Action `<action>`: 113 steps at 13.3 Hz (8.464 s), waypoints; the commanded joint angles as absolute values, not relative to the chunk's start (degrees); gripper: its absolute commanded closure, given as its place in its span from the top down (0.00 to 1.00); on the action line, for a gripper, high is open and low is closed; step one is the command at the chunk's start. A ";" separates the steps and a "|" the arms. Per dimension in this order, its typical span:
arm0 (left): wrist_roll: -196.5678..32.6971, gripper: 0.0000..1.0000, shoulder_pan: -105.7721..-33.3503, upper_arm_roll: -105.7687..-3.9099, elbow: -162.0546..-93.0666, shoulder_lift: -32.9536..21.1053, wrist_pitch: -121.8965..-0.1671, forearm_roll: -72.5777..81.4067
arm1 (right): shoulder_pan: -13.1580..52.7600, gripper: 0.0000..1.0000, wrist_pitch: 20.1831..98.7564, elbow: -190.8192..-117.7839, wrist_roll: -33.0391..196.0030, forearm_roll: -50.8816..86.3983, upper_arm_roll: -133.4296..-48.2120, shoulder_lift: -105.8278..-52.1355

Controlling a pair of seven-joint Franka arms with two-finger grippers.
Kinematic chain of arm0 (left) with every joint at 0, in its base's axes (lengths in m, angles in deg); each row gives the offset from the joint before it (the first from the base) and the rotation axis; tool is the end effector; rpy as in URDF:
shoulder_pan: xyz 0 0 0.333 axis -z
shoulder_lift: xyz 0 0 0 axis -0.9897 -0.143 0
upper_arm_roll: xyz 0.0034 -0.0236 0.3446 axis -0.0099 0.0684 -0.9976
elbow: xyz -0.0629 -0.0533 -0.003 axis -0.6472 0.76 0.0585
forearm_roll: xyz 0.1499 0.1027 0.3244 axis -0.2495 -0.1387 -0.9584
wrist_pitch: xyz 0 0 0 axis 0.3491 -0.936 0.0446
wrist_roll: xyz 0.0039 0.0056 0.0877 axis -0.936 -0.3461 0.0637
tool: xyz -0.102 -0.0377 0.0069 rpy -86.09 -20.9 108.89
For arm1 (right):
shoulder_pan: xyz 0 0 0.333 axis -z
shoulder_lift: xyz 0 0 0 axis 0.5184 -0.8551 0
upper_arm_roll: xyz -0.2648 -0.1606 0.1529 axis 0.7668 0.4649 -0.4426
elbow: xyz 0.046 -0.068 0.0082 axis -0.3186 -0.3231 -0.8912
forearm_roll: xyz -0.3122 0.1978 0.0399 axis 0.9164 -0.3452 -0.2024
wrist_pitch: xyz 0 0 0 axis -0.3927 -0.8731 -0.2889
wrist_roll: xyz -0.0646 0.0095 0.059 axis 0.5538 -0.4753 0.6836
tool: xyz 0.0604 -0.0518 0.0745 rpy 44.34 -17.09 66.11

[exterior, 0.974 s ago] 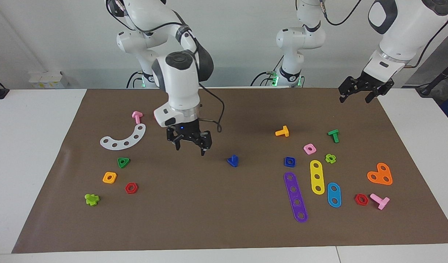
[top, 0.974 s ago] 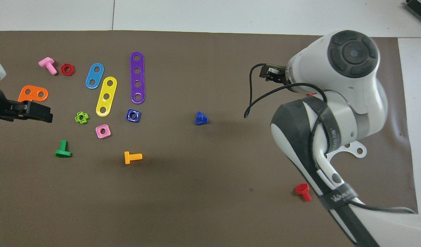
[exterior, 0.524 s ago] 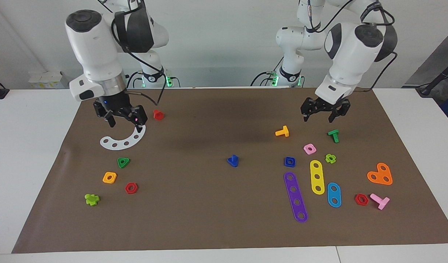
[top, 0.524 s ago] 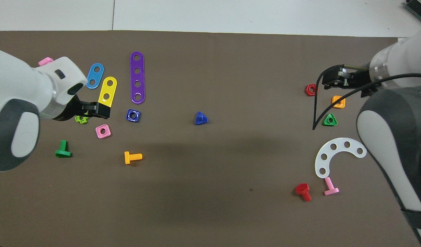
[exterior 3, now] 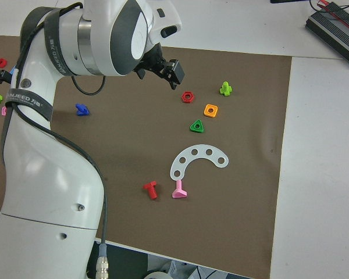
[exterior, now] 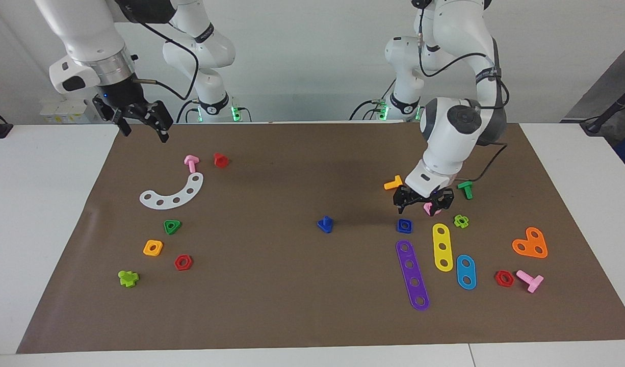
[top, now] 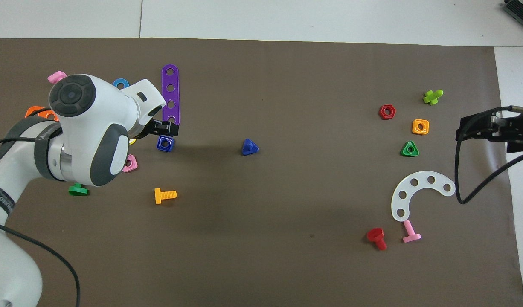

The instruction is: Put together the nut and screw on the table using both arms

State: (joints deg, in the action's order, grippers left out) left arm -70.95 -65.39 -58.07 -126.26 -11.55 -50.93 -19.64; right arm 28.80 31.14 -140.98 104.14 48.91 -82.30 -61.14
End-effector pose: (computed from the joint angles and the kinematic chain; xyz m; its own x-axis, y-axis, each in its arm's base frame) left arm 0.5920 -0.1727 0.4118 0.9783 -0.1902 0.0819 -0.1926 -0.9810 0.0225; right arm 0.5160 0.0085 0.6725 0.9721 -0.2331 0.0250 -0.2332 -0.9724 0.0026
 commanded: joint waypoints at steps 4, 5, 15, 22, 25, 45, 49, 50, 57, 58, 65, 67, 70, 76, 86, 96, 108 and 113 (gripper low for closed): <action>-64.13 0.92 -64.81 -58.83 -129.10 -14.85 -56.68 -20.11 | 30.08 1.00 28.02 -140.99 95.55 49.14 -82.92 -61.00; -63.51 0.90 -64.90 -58.83 -129.89 -14.85 -56.86 -20.11 | 30.08 1.00 27.66 -140.90 95.02 49.14 -83.00 -61.00; -61.58 0.72 -64.99 -58.83 -132.62 -15.02 -58.88 -20.02 | 30.69 1.00 27.83 -142.57 93.44 48.54 -82.83 -60.48; -61.13 0.57 -65.08 -58.83 -132.88 -15.20 -58.88 -20.02 | 31.67 1.00 27.56 -139.14 93.70 47.56 -83.00 -64.08; -60.96 0.51 -65.17 -58.83 -132.97 -15.11 -58.79 -20.02 | 31.66 1.00 31.68 -143.26 94.40 47.29 -83.00 -62.59; -89.24 0.18 -52.78 -59.36 -114.00 -19.50 -41.75 -14.66 | 31.05 1.00 31.96 -144.59 97.13 47.21 -83.18 -61.71; -94.52 0.18 -49.26 -59.36 -109.70 -21.95 -40.78 -14.66 | 31.05 1.00 31.96 -144.59 97.13 47.03 -83.18 -61.71; -95.66 0.18 -48.65 -59.36 -106.98 -23.62 -39.47 -14.66 | 31.05 1.00 31.96 -144.59 97.13 47.03 -83.18 -61.71; -98.74 0.18 -45.05 -59.45 -102.56 -26.80 -39.10 -14.66 | 30.88 1.00 31.96 -144.59 97.13 47.03 -83.18 -61.71; -98.75 0.18 -44.87 -59.54 -102.56 -26.98 -39.02 -14.74 | 30.61 1.00 31.96 -144.59 97.13 46.94 -83.18 -61.71; -98.75 0.18 -44.69 -59.45 -103.35 -26.80 -38.66 -15.45 | 30.35 1.00 31.61 -144.68 97.65 46.94 -82.74 -61.88; -98.75 0.18 -44.69 -59.45 -103.53 -26.80 -38.93 -15.36 | 30.35 1.00 31.61 -144.68 97.65 46.94 -82.65 -61.97; -98.75 0.17 -44.16 -59.45 -104.23 -26.98 -39.37 -15.36 | 30.35 1.00 31.52 -144.68 97.65 46.94 -82.65 -61.97; -98.75 0.16 -43.72 -59.45 -105.11 -26.89 -40.15 -15.45 | 25.95 1.00 31.52 -144.68 97.65 47.03 -77.91 -62.06; -98.84 0.16 -43.81 -59.62 -105.11 -26.98 -40.25 -15.89 | 26.04 1.00 31.61 -144.59 97.30 46.68 -78.35 -61.71; -99.98 0.16 -44.60 -60.15 -100.54 -28.65 -36.55 -15.80 | 26.04 1.00 31.61 -144.59 97.30 46.68 -78.35 -61.71; -99.98 0.14 -44.60 -60.15 -102.38 -28.65 -40.60 -16.94 | 26.57 1.00 33.19 -144.50 92.91 47.03 -78.26 -61.88; -99.98 0.14 -44.34 -60.15 -104.14 -28.56 -41.38 -17.03 | 26.57 1.00 33.28 -144.42 92.82 47.03 -78.26 -61.88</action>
State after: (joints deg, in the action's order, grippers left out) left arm -99.17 -44.75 -59.88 -103.36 -28.38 -40.13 -15.96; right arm 26.22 32.19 -143.35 94.37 47.59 -78.44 -62.82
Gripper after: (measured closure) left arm 0.533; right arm 0.000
